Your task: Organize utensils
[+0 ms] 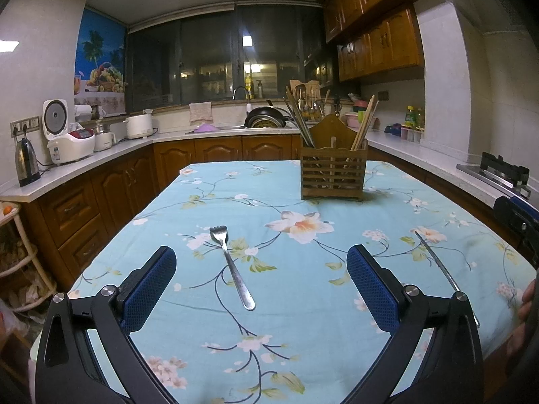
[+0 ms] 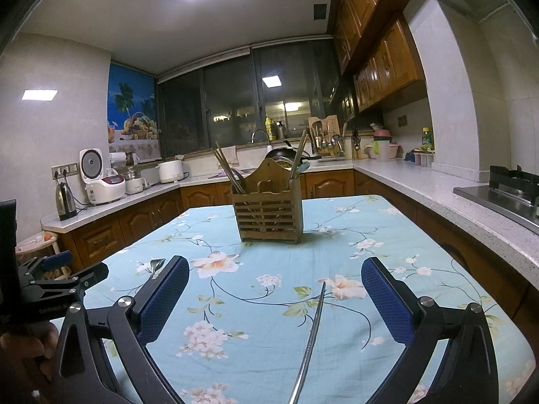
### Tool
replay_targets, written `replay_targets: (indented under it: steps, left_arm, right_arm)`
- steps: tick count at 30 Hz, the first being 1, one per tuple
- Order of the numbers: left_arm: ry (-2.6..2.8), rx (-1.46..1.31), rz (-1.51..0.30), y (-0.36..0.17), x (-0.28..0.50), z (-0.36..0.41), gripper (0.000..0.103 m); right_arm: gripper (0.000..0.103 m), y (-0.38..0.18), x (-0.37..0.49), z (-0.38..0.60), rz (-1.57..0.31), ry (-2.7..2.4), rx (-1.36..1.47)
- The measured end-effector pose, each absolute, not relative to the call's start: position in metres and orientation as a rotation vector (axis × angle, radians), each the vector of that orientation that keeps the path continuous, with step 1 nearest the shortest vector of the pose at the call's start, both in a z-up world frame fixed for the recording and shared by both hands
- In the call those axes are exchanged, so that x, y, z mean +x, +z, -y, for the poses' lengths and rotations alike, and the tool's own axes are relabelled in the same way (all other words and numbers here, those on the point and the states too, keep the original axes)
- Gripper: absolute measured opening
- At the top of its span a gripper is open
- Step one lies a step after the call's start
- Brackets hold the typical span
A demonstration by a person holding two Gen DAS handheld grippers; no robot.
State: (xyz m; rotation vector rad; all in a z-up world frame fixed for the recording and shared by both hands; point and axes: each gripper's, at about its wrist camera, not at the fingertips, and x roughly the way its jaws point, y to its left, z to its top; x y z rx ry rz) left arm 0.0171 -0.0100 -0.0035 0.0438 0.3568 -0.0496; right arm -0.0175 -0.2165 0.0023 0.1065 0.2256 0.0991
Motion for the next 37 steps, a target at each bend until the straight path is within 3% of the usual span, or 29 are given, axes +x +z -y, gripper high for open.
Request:
replay_targets:
  steps: [37]
  left_arm:
    - [-0.084, 0.034, -0.381, -0.003, 0.028, 0.020, 0.103]
  right_arm:
    - [0.103, 0.001, -0.006, 0.213, -0.253, 0.119, 0.122]
